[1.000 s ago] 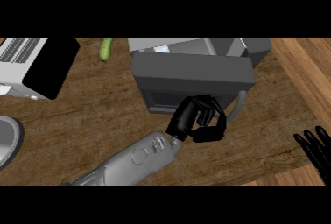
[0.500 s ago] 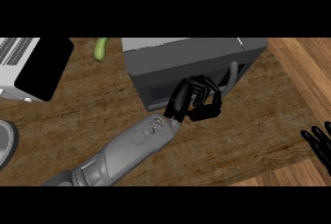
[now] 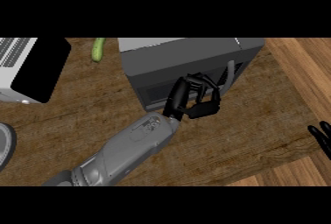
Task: Pick up the milk, place it into the microwave and close the microwave
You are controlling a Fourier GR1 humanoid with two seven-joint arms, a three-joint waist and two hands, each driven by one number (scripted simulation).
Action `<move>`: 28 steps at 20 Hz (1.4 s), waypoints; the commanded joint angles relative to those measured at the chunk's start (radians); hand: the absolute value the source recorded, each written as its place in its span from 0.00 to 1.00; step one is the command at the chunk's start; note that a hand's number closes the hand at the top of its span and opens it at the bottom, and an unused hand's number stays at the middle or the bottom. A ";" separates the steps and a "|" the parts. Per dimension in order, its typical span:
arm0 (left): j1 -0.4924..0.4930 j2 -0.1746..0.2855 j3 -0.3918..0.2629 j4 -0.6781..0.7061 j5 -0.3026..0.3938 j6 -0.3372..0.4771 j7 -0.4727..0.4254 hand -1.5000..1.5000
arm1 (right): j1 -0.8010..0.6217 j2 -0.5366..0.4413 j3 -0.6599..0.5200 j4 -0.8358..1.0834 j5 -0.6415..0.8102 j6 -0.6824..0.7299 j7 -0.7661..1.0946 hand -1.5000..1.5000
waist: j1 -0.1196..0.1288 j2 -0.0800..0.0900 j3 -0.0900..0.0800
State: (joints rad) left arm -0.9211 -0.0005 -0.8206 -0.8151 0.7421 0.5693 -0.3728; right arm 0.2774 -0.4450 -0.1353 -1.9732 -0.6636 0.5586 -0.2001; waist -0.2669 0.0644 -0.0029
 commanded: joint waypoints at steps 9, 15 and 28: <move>-0.046 0.000 0.066 0.107 0.090 0.050 -0.085 1.00 | -0.010 -0.031 0.006 -0.041 -0.061 0.024 0.027 0.00 | -0.012 0.017 0.000; -0.045 0.000 0.059 0.109 0.127 0.049 -0.121 1.00 | -0.022 -0.045 0.015 -0.062 -0.088 0.048 0.032 0.00 | -0.021 0.025 0.000; -0.055 0.000 0.041 0.130 0.173 0.078 -0.193 1.00 | -0.011 -0.085 0.025 -0.102 -0.126 0.065 0.068 0.00 | -0.043 0.029 0.000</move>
State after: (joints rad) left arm -0.9181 -0.0008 -0.8402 -0.7967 0.8897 0.6428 -0.5802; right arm 0.2634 -0.5181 -0.1129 -2.0620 -0.7851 0.6241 -0.1455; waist -0.3018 0.0780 -0.0017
